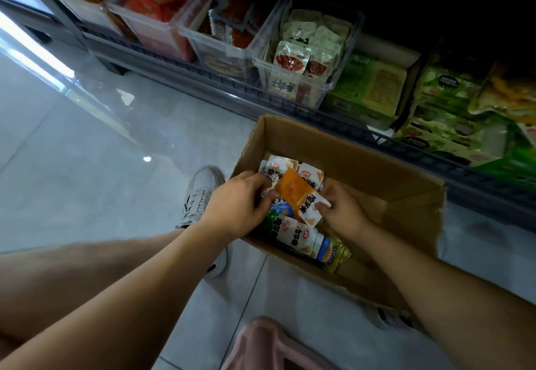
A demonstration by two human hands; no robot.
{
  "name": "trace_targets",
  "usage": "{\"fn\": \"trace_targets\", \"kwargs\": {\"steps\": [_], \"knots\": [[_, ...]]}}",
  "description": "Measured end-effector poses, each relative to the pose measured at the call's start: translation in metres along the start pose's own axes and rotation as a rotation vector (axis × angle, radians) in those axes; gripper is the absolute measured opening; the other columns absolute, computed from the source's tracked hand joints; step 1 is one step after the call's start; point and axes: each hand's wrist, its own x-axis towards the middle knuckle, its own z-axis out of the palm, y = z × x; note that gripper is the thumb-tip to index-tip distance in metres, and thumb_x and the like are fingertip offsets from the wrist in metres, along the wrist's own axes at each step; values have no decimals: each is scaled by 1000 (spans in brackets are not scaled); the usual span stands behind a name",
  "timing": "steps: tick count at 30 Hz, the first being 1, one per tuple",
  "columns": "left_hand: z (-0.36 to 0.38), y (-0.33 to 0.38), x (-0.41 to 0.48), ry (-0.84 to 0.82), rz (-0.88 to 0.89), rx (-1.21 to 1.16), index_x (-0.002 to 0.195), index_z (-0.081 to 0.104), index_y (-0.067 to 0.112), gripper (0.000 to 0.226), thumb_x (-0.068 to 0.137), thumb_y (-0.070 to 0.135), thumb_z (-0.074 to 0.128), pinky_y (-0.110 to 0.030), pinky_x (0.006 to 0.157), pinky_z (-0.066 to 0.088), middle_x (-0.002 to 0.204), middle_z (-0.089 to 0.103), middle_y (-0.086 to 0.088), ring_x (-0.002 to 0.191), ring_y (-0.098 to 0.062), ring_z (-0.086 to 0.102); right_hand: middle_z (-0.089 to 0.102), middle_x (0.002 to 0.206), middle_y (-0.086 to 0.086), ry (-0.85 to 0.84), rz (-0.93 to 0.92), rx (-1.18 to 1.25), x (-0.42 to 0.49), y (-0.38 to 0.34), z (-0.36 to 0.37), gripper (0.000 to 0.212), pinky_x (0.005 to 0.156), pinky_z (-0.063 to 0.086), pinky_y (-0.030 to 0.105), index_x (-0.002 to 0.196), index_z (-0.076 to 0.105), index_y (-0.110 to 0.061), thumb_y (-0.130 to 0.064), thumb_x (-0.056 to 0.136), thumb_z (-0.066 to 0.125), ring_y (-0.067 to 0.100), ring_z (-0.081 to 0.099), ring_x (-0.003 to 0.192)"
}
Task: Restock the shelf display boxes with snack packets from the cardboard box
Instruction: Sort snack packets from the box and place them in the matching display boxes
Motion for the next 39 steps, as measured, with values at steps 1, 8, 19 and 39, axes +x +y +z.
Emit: {"fn": "trace_targets", "kwargs": {"steps": [1,8,19,39], "knots": [[-1,1,0,-29,11,-21,128,63,27,37,96,46,62,-35,86,57,125,62,6,106,-14,62,65,111,-1,-1,-15,44,-7,-14,-9,27,59,55,23,116,51,-25,-10,97,62,12,69,77],[-15,23,-10,-156,110,-330,148,49,31,76,82,50,81,-33,114,43,148,54,9,130,-8,52,71,96,10,-110,56,376,-51,-98,-64,19,56,54,21,92,71,-13,1,95,58,15,69,76],[-34,9,-10,242,-255,-874,98,64,27,10,103,21,59,-20,70,57,79,73,15,72,4,69,72,92,6,-47,75,371,-29,-106,-53,30,76,56,33,121,62,-13,-34,103,50,18,69,82],[-27,-23,4,226,-430,-1073,116,64,8,23,94,10,70,-20,70,60,96,80,0,86,-15,78,68,126,6,261,290,115,78,5,56,47,85,45,27,128,62,-18,-22,85,79,30,63,115]]}}
